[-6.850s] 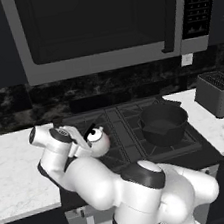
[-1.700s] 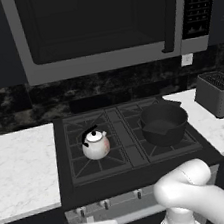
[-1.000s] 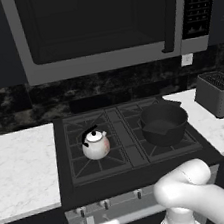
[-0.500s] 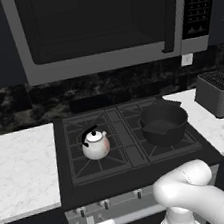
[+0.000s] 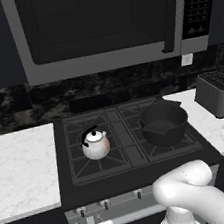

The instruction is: Pick the kettle from the counter and place it on a stove burner. Then turn the burner on.

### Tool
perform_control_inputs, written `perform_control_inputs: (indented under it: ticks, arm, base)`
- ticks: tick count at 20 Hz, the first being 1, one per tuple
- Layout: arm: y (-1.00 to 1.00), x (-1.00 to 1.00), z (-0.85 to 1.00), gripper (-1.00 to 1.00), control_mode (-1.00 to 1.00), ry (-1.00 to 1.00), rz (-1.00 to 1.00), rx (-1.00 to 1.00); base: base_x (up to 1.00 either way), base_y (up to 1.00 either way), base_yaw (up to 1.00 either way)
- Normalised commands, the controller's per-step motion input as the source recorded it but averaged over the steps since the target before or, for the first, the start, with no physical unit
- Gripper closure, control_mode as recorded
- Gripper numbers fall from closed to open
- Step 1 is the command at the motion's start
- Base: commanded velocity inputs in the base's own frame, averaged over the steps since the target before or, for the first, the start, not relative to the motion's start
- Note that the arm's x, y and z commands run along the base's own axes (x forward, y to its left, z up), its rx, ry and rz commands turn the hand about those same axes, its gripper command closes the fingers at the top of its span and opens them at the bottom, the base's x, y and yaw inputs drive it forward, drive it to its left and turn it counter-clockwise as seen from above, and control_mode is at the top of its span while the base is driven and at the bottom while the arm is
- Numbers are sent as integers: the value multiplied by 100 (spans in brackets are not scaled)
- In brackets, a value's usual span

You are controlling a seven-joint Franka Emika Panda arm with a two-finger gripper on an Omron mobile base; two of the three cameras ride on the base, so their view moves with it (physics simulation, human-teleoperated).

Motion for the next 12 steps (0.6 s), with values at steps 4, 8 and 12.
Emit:
perform_control_inputs:
  ticks: [4, 8, 12]
  arm:
    - [0, 17, -6, -100, -100, 0, 0, 5]
    - [0, 30, -6, -100, -100, 0, 0, 5]
    - [0, 34, -16, -100, -100, 0, 0, 1]
  base:
    - [0, 0, 0]
    - [0, 0, 0]
    - [0, 0, 0]
